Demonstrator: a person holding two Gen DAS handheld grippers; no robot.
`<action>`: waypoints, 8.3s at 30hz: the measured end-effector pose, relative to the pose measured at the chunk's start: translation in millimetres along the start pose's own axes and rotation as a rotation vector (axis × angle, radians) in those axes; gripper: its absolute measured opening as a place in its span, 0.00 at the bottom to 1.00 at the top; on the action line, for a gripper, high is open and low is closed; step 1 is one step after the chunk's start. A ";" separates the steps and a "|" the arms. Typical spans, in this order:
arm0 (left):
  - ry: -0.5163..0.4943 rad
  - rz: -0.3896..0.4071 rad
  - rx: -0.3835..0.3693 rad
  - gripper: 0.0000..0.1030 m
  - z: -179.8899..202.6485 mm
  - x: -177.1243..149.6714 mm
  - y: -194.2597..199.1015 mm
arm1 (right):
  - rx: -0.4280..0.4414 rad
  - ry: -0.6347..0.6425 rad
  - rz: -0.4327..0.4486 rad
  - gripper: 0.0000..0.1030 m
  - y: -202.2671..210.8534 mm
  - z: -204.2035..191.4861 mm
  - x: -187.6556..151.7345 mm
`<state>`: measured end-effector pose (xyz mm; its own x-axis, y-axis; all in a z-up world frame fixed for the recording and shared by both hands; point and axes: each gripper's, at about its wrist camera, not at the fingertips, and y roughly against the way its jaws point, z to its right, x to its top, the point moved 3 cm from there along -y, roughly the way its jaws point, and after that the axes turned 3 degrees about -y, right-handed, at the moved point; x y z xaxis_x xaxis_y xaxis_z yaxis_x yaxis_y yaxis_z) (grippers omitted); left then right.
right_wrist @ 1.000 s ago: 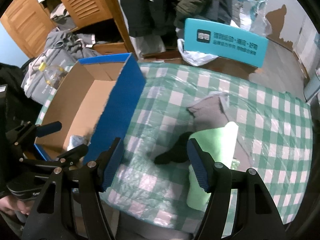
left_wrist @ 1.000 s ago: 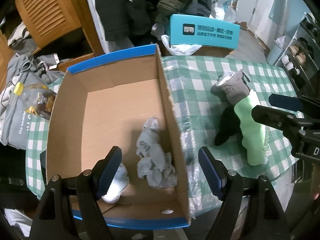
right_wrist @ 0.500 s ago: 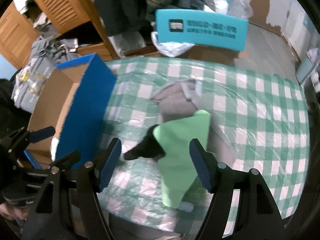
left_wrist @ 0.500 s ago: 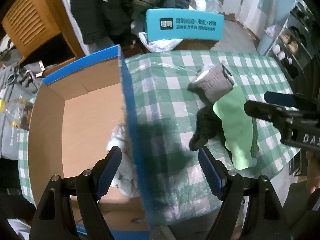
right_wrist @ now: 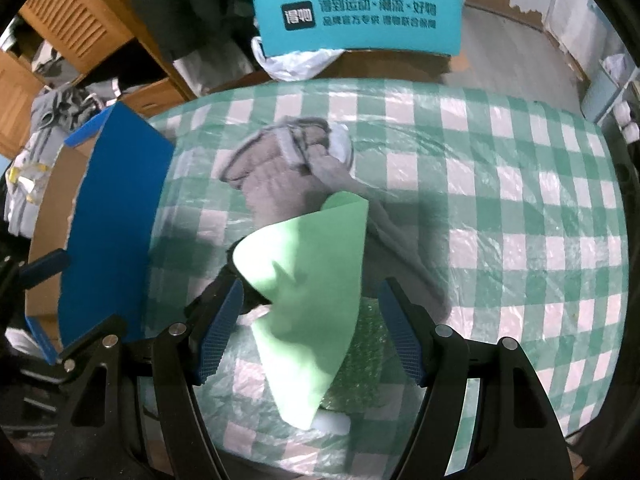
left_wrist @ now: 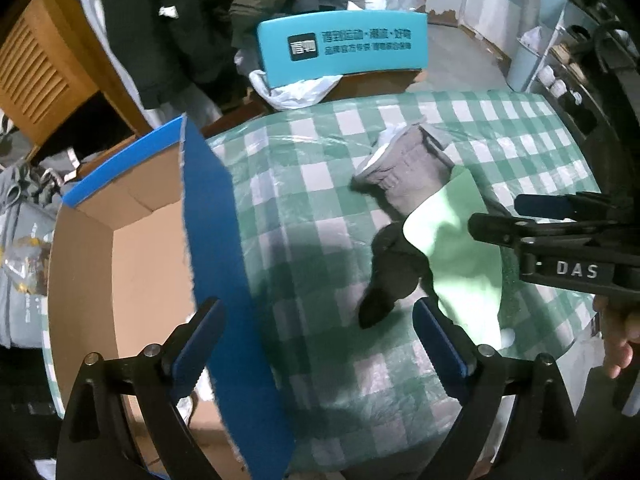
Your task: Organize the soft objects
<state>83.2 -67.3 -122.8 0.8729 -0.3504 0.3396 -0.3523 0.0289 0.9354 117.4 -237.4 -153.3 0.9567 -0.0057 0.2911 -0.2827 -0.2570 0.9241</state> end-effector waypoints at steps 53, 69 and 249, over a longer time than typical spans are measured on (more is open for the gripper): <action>0.001 -0.148 -0.077 0.92 29.2 7.5 -83.8 | 0.028 0.014 0.068 0.11 17.7 4.5 -5.4; 0.017 -0.172 -0.072 0.92 43.5 17.0 -100.7 | 0.066 -0.050 0.051 0.11 15.4 29.5 -11.7; 0.405 0.133 0.070 0.55 -193.4 -99.7 75.3 | 0.169 0.369 0.083 0.30 37.1 -269.1 -4.6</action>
<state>34.9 150.9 -67.2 0.8755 0.0484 0.4808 -0.4804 -0.0199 0.8768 83.8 13.1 -53.7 0.8331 0.3060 0.4609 -0.3133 -0.4256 0.8489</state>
